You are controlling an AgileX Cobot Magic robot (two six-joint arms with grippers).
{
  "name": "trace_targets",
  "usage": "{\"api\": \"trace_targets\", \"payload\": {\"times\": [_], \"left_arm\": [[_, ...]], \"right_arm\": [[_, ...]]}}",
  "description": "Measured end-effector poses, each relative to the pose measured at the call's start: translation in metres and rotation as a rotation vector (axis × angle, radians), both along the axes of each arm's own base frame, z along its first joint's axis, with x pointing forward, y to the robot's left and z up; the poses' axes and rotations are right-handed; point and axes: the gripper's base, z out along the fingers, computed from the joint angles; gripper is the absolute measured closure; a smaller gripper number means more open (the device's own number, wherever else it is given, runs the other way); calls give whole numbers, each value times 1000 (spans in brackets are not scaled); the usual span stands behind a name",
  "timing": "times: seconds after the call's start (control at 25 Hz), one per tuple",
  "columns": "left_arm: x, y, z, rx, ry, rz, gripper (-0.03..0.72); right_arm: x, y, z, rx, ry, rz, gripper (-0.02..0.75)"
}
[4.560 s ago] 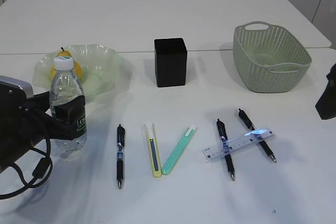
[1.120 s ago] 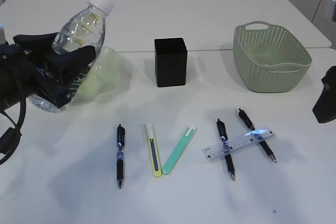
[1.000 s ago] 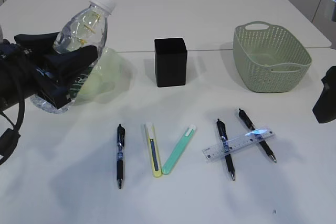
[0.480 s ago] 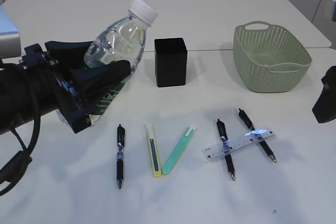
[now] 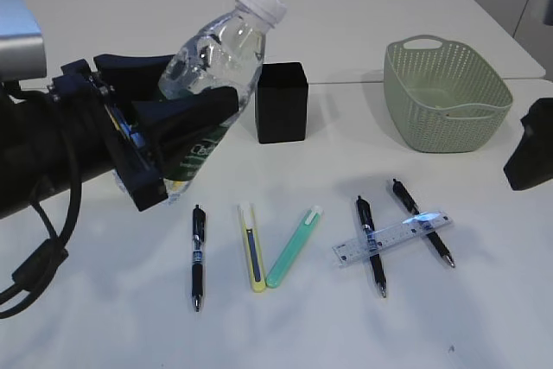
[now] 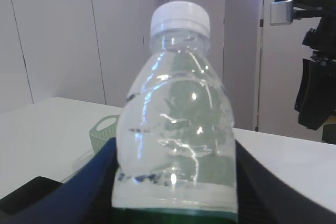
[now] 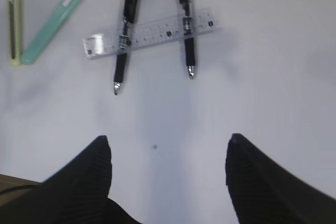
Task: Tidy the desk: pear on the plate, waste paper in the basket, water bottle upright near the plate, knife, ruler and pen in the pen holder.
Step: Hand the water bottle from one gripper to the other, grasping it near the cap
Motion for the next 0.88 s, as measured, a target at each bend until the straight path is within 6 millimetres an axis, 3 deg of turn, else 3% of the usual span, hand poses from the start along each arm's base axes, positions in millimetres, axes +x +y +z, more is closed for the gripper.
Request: {"api": "trace_targets", "payload": {"times": [0.2,0.52,0.88], "left_arm": [[0,-1,1,0,-2,-8,311],[-2,-2,0,17,-12,-35,311],[-2,-3,1,11,-5,-38,312]], "right_arm": [[6,16,6,198,-67,-14,234],[15,49,35,641,-260,84,234],[16,65,57,853,-416,199,234]]}}
